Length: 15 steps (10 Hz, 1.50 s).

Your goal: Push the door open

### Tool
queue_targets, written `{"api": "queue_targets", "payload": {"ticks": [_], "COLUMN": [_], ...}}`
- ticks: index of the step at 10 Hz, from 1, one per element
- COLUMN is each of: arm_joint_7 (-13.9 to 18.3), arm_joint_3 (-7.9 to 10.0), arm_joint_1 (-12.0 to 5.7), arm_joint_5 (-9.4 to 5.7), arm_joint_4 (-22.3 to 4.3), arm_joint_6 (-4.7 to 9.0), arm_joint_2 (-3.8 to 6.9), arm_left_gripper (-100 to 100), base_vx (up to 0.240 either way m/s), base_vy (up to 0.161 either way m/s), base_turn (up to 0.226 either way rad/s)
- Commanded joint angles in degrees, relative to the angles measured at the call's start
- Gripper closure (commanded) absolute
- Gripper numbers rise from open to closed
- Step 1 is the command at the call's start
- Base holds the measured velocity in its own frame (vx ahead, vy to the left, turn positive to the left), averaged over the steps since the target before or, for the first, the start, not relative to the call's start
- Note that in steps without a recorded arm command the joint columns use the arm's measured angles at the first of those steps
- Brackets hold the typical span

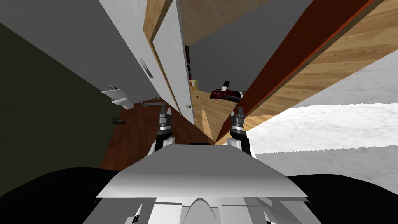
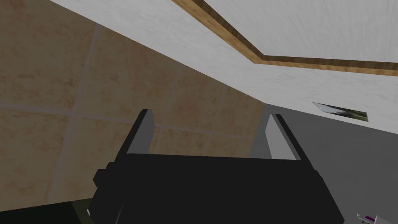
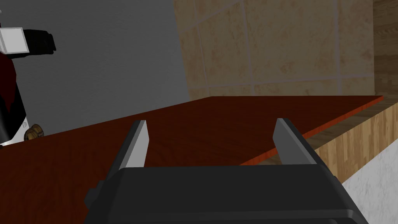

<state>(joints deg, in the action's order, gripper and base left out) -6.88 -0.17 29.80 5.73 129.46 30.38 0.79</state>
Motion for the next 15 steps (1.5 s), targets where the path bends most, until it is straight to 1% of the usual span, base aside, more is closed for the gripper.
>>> {"api": "queue_targets", "payload": {"ticks": [1, 2, 3, 6, 9, 15], "arm_joint_7": [0.3, 0.5, 0.7, 1.3, 1.9, 3.5], "arm_joint_3": [-0.55, -0.74, -1.19, -2.03, -3.06, -5.54], "arm_joint_1": [-0.55, -0.73, -1.18, -2.02, -3.03, -5.49], "arm_joint_5": [-0.09, -0.12, -0.20, -0.34, -0.52, -0.93], "arm_joint_4": [-2.1, -2.9, -4.6, -7.9, -11.8, -21.4], "arm_joint_6": [0.37, 0.50, 0.81, 1.38, 2.08, 3.76], "arm_joint_2": [0.44, 0.58, 0.90, 1.43, 2.00, 3.08], "arm_left_gripper": [-100, -100, -100, -100, -100, -100], "base_vx": [0.046, 0.087, 0.101, 0.116, 0.089, 0.086], "base_vy": [0.069, 0.108, 0.138, 0.108, 0.090, 0.106], "base_turn": [-0.068, -0.076, -0.097, -0.065, -0.074, -0.093]}}
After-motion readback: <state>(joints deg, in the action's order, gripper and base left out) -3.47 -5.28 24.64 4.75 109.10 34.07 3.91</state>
